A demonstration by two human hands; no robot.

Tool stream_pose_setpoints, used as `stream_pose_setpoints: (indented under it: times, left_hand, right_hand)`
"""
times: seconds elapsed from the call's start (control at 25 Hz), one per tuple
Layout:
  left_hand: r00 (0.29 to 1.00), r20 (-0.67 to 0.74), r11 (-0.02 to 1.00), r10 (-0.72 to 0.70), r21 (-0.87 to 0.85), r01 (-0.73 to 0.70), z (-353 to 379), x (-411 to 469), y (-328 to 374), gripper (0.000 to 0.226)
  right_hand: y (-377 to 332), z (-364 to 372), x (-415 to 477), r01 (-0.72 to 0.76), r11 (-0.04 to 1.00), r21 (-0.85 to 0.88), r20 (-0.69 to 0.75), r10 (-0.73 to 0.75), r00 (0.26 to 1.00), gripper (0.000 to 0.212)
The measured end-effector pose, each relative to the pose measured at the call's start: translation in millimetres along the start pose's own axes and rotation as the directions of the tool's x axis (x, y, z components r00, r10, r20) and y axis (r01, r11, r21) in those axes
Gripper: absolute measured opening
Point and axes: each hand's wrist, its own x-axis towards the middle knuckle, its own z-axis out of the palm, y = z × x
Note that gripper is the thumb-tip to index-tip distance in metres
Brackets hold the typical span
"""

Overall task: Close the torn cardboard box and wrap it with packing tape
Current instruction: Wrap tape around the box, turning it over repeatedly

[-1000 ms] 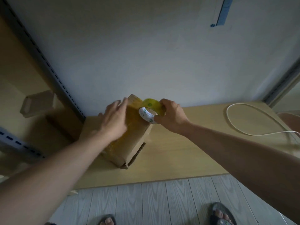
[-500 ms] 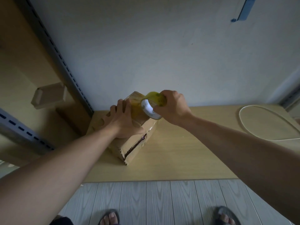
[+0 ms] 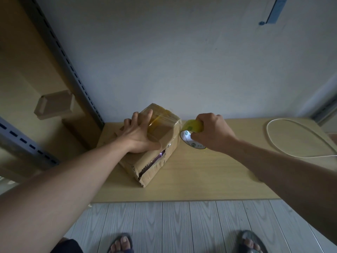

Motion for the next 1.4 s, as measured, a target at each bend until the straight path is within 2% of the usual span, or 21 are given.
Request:
stream_pose_setpoints:
  times: [0.24, 0.48, 0.76, 0.88, 0.92, 1.0, 1.12, 1.2, 1.28, 1.36, 1.4]
  left_hand:
    - [1.000, 0.003, 0.999, 0.003, 0.038, -0.003, 1.4, -3.0, 3.0, 0.130]
    - [1.000, 0.014, 0.999, 0.004, 0.045, -0.005, 1.8, -1.2, 2.1, 0.128]
    - [1.000, 0.006, 1.000, 0.008, 0.021, -0.008, 3.0, -0.1, -0.1, 0.116]
    - [1.000, 0.020, 1.000, 0.008, -0.019, -0.007, 1.8, 0.0, -0.3, 0.119]
    - [1.000, 0.026, 0.999, -0.006, -0.052, 0.007, 1.2, 0.6, 0.2, 0.120]
    - [0.998, 0.042, 0.974, -0.038, -0.222, 0.046, -1.4, 1.1, 2.6, 0.119]
    - [0.994, 0.098, 0.862, -0.051, -0.498, 0.094, 0.8, -2.1, 9.2, 0.121]
    - [0.987, 0.161, 0.753, 0.016, -0.652, 0.094, 8.3, -6.9, 11.4, 0.121]
    - [0.976, 0.202, 0.667, 0.087, -0.739, 0.094, 12.5, -9.7, 6.7, 0.118]
    - [0.977, 0.188, 0.581, 0.103, -0.809, 0.095, 11.7, -9.2, -2.8, 0.095]
    - [0.985, 0.153, 0.570, 0.084, -0.818, 0.079, 11.5, -9.8, -4.9, 0.072]
  right_hand:
    - [9.0, 10.4, -9.3, -0.025, 1.000, -0.001, 0.042, 0.025, 0.999, 0.020]
    - [8.7, 11.8, -10.3, -0.014, 1.000, 0.019, 0.005, 0.014, 1.000, 0.018]
    - [22.1, 36.7, -12.7, -0.063, 0.998, -0.006, 0.106, 0.064, 0.992, 0.015]
    - [26.8, 44.3, -11.7, -0.056, 0.996, 0.067, 0.155, 0.045, 0.987, 0.019]
    - [27.3, 44.7, -10.8, -0.037, 0.996, 0.084, 0.141, 0.025, 0.990, 0.018]
    - [27.2, 40.1, -6.3, 0.022, 0.994, 0.109, 0.031, -0.025, 0.999, 0.018]
    - [22.6, 21.5, 1.0, 0.061, 0.988, 0.144, -0.124, -0.043, 0.991, 0.016]
    - [20.0, 8.4, 3.9, 0.031, 0.980, 0.199, -0.142, -0.003, 0.990, 0.014]
    - [18.9, 1.6, 4.2, 0.014, 0.975, 0.223, -0.092, 0.007, 0.996, 0.015]
    - [11.2, 3.6, 1.9, 0.045, 0.970, 0.240, -0.034, -0.038, 0.999, 0.019]
    - [4.7, 7.4, 0.6, 0.078, 0.964, 0.253, -0.014, -0.077, 0.997, 0.021]
